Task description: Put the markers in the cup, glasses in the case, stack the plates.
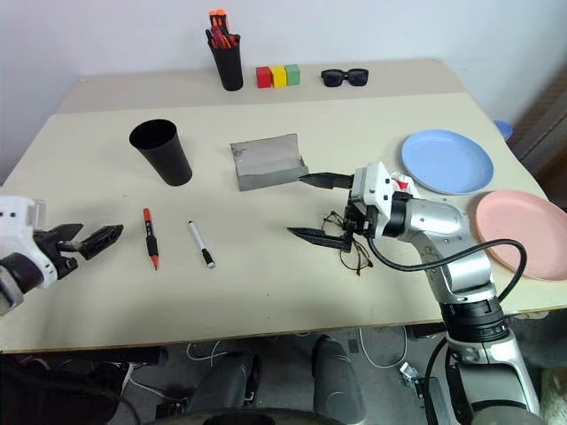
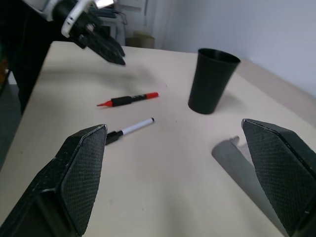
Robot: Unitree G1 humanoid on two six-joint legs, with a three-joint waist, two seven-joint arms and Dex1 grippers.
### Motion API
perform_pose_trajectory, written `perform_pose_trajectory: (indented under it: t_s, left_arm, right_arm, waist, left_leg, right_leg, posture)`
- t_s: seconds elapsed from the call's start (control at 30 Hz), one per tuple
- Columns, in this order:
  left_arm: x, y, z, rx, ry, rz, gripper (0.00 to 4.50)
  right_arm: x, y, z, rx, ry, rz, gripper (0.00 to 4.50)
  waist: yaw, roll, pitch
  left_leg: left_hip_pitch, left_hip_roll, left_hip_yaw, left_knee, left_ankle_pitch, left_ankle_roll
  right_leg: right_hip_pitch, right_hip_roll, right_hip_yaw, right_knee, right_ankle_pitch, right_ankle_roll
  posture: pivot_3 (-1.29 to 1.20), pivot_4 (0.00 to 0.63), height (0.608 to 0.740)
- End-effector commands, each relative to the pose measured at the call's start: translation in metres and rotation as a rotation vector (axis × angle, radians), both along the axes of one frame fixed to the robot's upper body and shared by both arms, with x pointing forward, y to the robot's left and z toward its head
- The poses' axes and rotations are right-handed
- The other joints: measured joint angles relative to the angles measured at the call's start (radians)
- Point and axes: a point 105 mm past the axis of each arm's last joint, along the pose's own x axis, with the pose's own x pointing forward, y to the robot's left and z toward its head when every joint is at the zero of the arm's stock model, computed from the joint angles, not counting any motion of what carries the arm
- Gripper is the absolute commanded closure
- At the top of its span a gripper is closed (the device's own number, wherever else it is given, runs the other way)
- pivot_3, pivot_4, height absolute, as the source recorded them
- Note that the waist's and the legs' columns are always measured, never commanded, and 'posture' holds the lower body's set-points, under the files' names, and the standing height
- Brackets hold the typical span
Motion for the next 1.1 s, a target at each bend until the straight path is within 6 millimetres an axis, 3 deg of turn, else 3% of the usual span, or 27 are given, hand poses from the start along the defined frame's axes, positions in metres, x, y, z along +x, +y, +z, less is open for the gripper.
perform_pose_trajectory:
  t_s: [0.03,0.17,0.4,0.57,0.83,0.93,1.1]
  left_arm:
    - [0.001,-0.011,0.000,0.008,0.055,0.064,0.00]
    - [0.008,-0.015,0.000,-0.045,0.090,0.094,0.00]
    - [0.012,-0.017,-0.020,-0.101,0.168,0.159,0.00]
    - [0.026,-0.043,-0.030,-0.182,0.193,0.126,0.00]
    - [0.030,-0.054,-0.035,-0.167,0.231,0.090,0.00]
    - [0.026,-0.054,-0.043,-0.156,0.261,0.095,0.81]
    - [0.028,-0.061,-0.050,-0.184,0.281,0.100,3.33]
  right_arm:
    - [0.002,0.005,0.008,0.034,-0.064,0.006,0.04]
    - [0.004,0.011,0.008,0.055,-0.073,0.004,0.04]
    - [0.006,0.010,0.004,0.062,-0.078,-0.026,0.04]
    - [0.006,0.011,0.002,0.056,-0.087,-0.040,0.04]
    - [0.009,0.010,0.000,0.056,-0.090,-0.057,0.04]
    - [0.011,0.010,0.000,0.061,-0.094,-0.066,0.00]
    - [0.012,0.010,0.001,0.068,-0.100,-0.075,0.00]
  waist:
    - [-0.002,-0.003,-0.001]
    - [-0.005,-0.003,-0.002]
    - [-0.005,-0.003,-0.002]
    - [0.003,-0.003,-0.002]
    - [-0.002,-0.004,-0.003]
    - [-0.001,-0.004,-0.003]
    - [0.002,-0.004,-0.003]
  left_leg:
    - [0.000,0.000,-0.001,0.000,0.000,0.000]
    - [0.000,0.000,-0.001,0.000,0.001,-0.003]
    - [0.000,0.000,-0.002,-0.001,0.002,-0.004]
    - [0.000,-0.001,-0.002,-0.001,0.003,-0.006]
    - [0.001,-0.001,-0.002,-0.001,0.003,-0.007]
    - [0.001,-0.002,-0.002,-0.001,0.003,-0.007]
    - [0.001,-0.002,-0.002,-0.001,0.003,-0.007]
  right_leg:
    - [0.000,0.000,0.000,0.000,0.000,0.000]
    - [-0.001,0.001,-0.001,0.001,0.000,0.000]
    - [-0.001,0.000,-0.001,0.001,0.000,0.000]
    - [0.000,-0.001,-0.001,0.000,0.000,0.000]
    - [0.000,0.000,-0.001,0.001,0.000,0.000]
    - [0.001,-0.001,-0.001,0.001,0.000,0.000]
    - [0.001,-0.001,-0.001,0.001,0.000,0.000]
  posture:
    - [0.00,0.150,0.740]
    - [0.00,0.150,0.740]
    - [0.00,0.150,0.740]
    - [0.00,0.150,0.740]
    - [0.00,0.150,0.740]
    - [0.00,0.150,0.740]
    - [0.00,0.150,0.740]
